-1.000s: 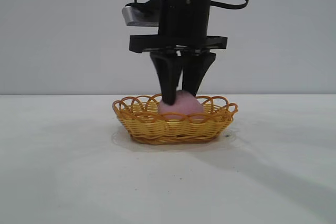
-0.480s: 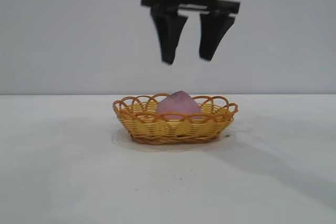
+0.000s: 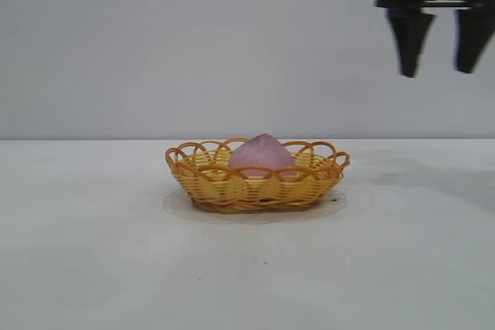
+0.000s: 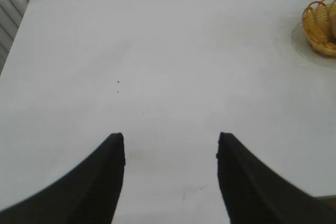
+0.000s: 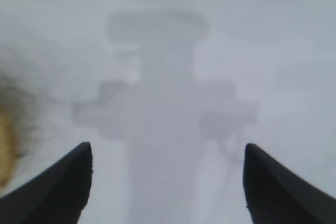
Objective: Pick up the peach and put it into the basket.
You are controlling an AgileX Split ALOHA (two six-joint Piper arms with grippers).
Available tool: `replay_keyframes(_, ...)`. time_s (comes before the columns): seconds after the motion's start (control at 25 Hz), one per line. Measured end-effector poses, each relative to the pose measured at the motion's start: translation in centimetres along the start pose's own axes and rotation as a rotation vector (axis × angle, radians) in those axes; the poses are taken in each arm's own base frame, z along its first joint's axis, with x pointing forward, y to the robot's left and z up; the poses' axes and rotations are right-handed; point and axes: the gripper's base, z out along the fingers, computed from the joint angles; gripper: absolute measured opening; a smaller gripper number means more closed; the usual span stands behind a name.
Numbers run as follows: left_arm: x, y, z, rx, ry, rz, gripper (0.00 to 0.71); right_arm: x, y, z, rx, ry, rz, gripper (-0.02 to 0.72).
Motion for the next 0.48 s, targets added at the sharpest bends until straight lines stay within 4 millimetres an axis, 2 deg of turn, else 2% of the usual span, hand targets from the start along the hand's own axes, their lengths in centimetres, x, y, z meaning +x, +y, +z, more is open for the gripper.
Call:
replay_keyframes(0.08,0.0,0.0,0.0,0.0,0.0,0.0,0.386,0.4,-2.2,0.0,0.01,0.01,0.051,0.512)
replay_keyframes(0.2,0.0,0.0,0.0,0.0,0.0,0.0,0.386,0.9,-4.3,-0.1,0.018,0.027,0.101,0.512)
replay_keyframes(0.36,0.0,0.0,0.0,0.0,0.0,0.0,0.386,1.4,-5.0,-0.4,0.017,0.049,0.119,0.512)
replay_keyframes(0.48,0.0,0.0,0.0,0.0,0.0,0.0,0.386,1.7,-4.8,-1.8,0.015,0.041,0.121,0.512)
